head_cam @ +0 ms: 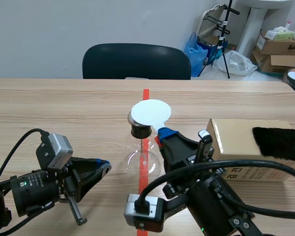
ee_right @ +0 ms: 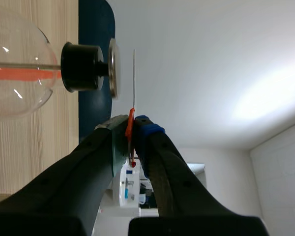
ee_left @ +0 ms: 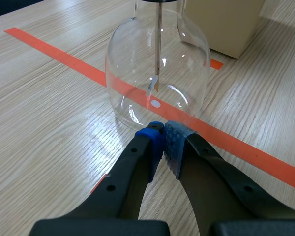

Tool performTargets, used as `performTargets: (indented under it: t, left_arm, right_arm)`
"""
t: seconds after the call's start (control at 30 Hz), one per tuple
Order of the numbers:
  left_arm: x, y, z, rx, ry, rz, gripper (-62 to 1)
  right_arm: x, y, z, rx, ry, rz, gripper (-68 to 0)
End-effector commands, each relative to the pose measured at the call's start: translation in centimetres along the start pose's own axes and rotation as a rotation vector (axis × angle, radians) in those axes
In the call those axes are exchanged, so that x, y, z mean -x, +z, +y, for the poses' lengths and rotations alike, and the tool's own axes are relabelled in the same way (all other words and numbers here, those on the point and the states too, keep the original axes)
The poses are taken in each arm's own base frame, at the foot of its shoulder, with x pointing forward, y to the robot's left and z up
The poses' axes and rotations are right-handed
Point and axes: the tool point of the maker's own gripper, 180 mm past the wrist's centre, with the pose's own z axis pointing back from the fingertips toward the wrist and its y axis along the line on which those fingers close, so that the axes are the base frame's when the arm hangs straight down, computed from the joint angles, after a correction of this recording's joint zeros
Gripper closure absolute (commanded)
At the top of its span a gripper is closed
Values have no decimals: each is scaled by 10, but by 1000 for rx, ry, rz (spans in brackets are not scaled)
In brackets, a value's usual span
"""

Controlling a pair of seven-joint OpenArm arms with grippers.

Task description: Do the electroscope experiment

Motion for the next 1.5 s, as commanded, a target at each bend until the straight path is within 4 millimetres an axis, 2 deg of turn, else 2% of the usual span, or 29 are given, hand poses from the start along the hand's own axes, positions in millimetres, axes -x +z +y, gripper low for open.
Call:
performTargets:
  t: [0.0,0.37,0.73,1.1,1.47]
  left_arm:
    - [-13,-3,1,2,-8,-42,-32]
    - [-13,-3,1,2,-8,-42,-32]
    - [-13,-3,1,2,-8,-42,-32]
    - [-13,-3,1,2,-8,-42,-32]
    - [-13,-3,1,2,-8,-42,-32]
  right_arm:
    - [8,-3,-8,28,10,31,-9]
    - [46,3,-8,29,7,243,-9]
    - [70,10,-8,30,5,382,-9]
    - [80,15,-8,30,4,443,-9]
    - [80,15,-8,30,4,443,-9]
